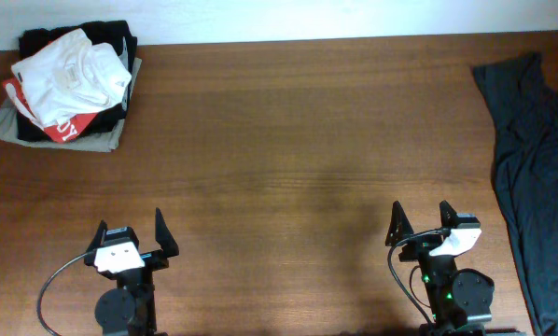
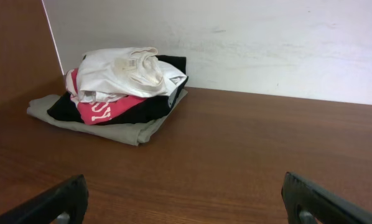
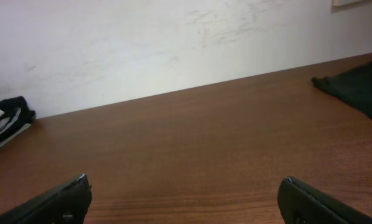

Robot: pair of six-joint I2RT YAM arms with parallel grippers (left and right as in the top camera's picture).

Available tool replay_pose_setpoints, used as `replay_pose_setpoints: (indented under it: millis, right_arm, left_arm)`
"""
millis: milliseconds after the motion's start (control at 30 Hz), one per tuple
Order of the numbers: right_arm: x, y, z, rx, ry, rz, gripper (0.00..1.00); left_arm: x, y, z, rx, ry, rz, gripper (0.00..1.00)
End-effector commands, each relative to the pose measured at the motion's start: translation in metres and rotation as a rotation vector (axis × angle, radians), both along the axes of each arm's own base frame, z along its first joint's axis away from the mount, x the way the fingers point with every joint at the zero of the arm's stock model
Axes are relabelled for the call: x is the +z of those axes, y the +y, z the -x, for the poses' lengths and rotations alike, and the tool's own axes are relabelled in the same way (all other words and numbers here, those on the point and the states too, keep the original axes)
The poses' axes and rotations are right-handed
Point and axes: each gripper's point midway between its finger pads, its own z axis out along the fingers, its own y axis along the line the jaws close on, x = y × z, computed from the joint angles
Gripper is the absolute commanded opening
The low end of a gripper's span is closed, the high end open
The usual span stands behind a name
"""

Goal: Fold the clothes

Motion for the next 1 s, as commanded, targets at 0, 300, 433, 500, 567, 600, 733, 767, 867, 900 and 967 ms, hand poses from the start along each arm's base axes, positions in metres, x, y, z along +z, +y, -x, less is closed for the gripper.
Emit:
replay_pose_setpoints:
  millis: [0,300,433,500,567,600,733,767,867,900,967]
  right_arm:
    - [-0.002,0.000,0.000,-0.003,0.003,-0.003,0.99]
    - [-0.002,0.000,0.000,-0.003,0.003,-0.003,0.99]
    - [-0.002,0.000,0.000,-0.003,0.003,-0.003,0.99]
    - [-0.002,0.000,0.000,-0.003,0.003,-0.003,0.99]
    - [-0.002,0.000,0.000,-0.003,0.003,-0.003,0.99]
    - [-0.002,0.000,0.000,-0.003,0.003,-0.003,0.99]
    - [-0.002,0.000,0.000,-0.003,0.003,-0.003,0.99]
    - [-0.002,0.000,0.000,-0.003,0.003,-0.003,0.99]
    - [-0.002,0.001,0.000,0.002,0.003,-0.010,0.99]
    - [-0.001,0.004,0.000,0.019,0.001,-0.026,0.99]
    - [0.002,0.019,0.002,0.099,0.002,-0.122,0.99]
  left_arm:
    - [-0.004,0.001,0.000,0.008,0.009,-0.009,0.99]
    - [-0.004,0.001,0.000,0.008,0.009,-0.009,0.99]
    - [-0.004,0.001,0.000,0.008,0.009,-0.009,0.99]
    - [-0.004,0.001,0.000,0.008,0.009,-0.009,0.99]
    - [-0.004,0.001,0.000,0.008,0.009,-0.009,0.99]
    - [-0.004,0.001,0.000,0.008,0.009,-0.009,0.99]
    - [-0.004,0.001,0.000,0.008,0.009,-0.009,0.99]
    - [-0.004,0.001,0.000,0.008,0.009,-0.009,0.99]
    - [-0.004,0.001,0.000,0.008,0.009,-0.009,0.99]
    - [-0.004,0.001,0.000,0.008,0.009,-0.009,0.99]
    - [-0.004,0.001,0.000,0.008,0.009,-0.009,0.99]
